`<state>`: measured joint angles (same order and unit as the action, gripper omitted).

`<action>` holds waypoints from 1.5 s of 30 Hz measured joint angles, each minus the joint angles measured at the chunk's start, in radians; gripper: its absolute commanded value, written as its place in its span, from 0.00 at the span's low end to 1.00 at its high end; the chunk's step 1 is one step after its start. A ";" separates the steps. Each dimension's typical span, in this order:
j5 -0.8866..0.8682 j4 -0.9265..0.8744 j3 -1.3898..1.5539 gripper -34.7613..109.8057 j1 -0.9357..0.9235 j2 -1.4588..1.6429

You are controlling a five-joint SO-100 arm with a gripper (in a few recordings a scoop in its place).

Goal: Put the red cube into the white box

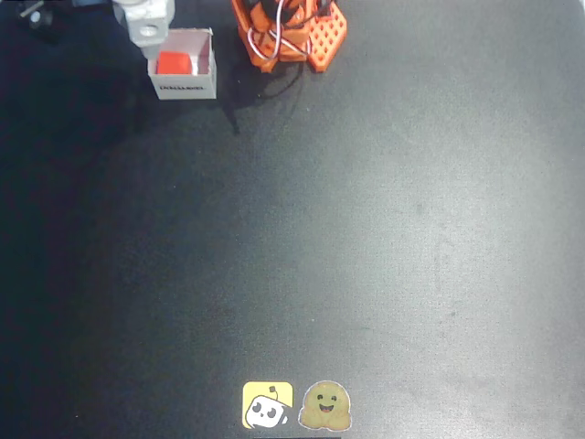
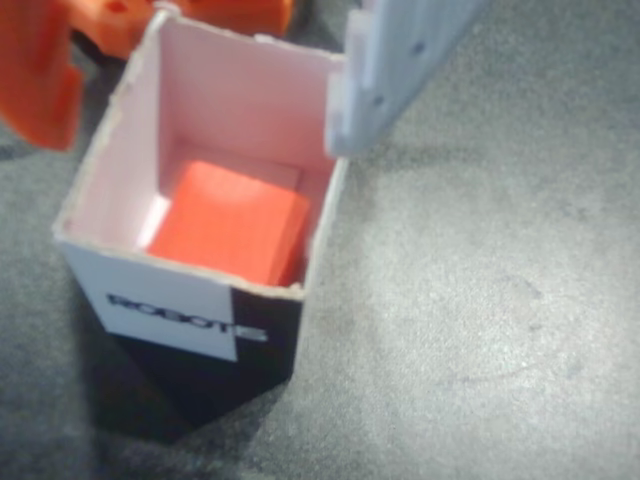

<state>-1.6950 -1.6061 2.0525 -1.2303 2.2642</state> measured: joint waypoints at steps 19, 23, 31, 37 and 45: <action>0.077 0.187 -0.012 0.24 0.606 -0.026; 0.071 0.281 0.021 0.24 0.847 -0.028; 0.078 0.402 0.225 0.24 1.131 0.144; 0.146 0.371 0.411 0.24 1.170 0.374; 0.169 0.236 0.701 0.24 1.177 0.801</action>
<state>-1.5263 -1.3698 2.7535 -0.0537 3.0649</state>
